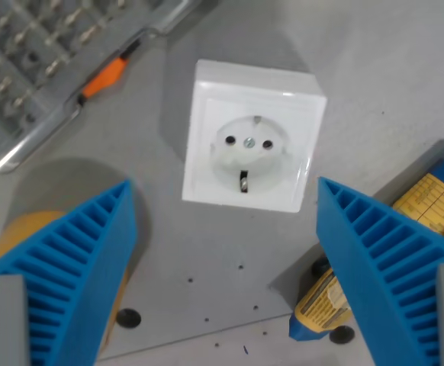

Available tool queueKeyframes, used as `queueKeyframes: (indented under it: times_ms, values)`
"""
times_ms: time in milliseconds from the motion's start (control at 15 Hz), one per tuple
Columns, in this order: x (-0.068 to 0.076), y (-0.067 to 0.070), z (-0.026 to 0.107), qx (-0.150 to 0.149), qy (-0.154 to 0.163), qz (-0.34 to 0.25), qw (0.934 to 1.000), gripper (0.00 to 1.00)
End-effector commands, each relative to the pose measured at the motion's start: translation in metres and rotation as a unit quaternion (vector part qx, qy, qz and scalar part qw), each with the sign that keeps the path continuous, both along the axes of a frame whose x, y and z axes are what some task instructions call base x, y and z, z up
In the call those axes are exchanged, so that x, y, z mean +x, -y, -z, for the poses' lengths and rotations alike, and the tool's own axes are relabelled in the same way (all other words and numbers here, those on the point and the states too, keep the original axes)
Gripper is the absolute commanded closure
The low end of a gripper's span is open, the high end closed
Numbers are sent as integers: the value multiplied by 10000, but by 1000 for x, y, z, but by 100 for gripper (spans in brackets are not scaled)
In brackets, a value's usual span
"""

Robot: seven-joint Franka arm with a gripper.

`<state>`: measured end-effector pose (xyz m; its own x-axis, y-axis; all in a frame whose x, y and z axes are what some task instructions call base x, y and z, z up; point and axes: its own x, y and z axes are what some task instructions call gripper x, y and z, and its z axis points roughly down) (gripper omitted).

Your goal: Move above the white socket

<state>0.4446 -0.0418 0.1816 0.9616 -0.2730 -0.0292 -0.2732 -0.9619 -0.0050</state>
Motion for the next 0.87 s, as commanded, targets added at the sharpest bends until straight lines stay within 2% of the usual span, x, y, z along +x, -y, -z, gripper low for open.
queueKeyframes:
  times_ms: [67,867]
  values:
    - [-1,6,6,-146,362,717,9967,0]
    - [4,16,17,-116,276,627,9976,0]
